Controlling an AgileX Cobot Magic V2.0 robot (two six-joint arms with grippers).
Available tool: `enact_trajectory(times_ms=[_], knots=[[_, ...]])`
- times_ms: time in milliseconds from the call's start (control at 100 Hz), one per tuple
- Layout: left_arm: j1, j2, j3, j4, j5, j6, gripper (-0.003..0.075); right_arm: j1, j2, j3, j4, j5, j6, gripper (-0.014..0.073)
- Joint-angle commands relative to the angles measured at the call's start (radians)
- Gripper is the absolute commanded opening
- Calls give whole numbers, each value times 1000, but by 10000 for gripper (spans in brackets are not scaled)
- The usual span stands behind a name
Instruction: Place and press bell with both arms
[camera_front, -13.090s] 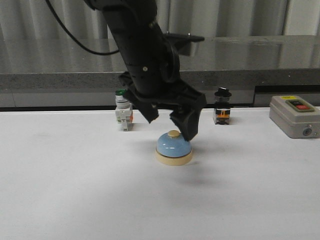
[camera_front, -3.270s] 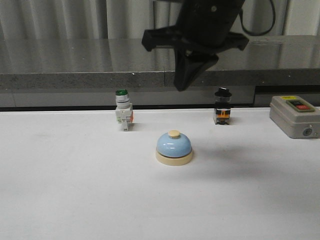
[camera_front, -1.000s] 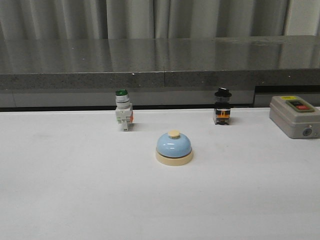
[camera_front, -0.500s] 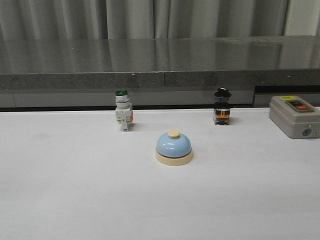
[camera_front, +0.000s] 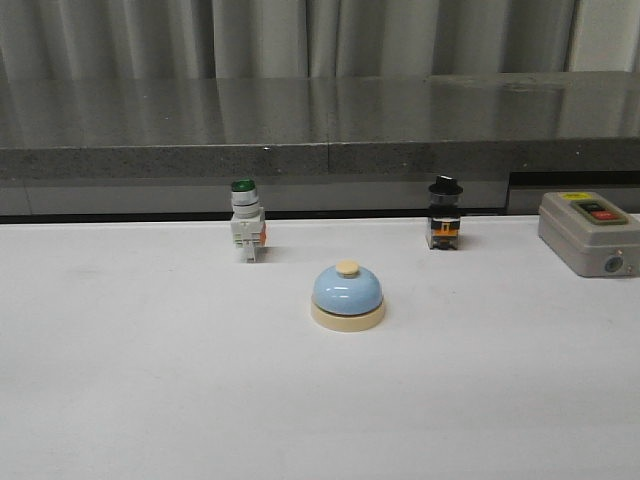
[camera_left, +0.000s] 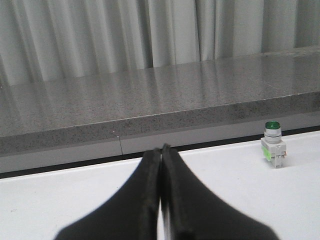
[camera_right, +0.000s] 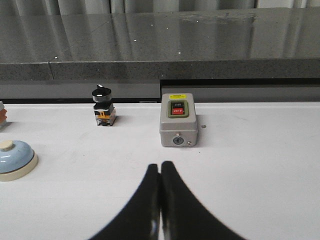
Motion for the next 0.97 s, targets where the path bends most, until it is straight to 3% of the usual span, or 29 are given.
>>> enact_trajectory(times_ms=[0, 960], knots=[[3, -30, 42, 1, -79, -10, -20, -7, -15, -6, -7, -110, -2, -69], [3, -30, 42, 1, -79, -10, -20, -7, -15, -1, -7, -135, -2, -69]])
